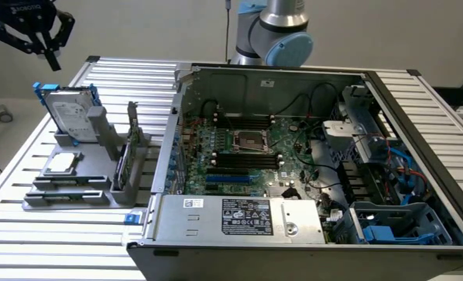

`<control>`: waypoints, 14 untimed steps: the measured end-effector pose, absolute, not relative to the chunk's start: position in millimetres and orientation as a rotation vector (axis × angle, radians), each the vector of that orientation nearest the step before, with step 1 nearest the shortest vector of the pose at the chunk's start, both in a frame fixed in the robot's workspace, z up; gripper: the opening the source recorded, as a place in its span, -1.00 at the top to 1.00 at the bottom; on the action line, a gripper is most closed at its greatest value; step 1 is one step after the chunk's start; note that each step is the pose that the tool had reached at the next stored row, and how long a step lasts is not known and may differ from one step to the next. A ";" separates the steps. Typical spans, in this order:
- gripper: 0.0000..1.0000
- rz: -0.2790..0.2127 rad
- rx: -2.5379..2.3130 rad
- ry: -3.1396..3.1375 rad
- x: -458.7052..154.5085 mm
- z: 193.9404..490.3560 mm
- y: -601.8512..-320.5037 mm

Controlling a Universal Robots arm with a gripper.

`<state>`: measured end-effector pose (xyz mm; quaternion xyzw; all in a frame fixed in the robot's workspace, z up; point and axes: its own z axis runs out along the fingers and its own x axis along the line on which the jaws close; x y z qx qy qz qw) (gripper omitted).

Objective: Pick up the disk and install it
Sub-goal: 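Pick up the disk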

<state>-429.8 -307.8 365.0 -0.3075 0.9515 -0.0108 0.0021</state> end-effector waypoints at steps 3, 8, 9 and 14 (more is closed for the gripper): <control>0.79 -0.034 -1.045 2.958 -429.8 364.8 -307.7; 0.79 -0.033 -1.179 2.906 -429.8 364.6 -307.8; 0.79 -0.033 -1.206 2.895 -429.8 364.5 -307.8; 0.79 -0.033 -1.336 2.836 -429.7 364.3 -307.8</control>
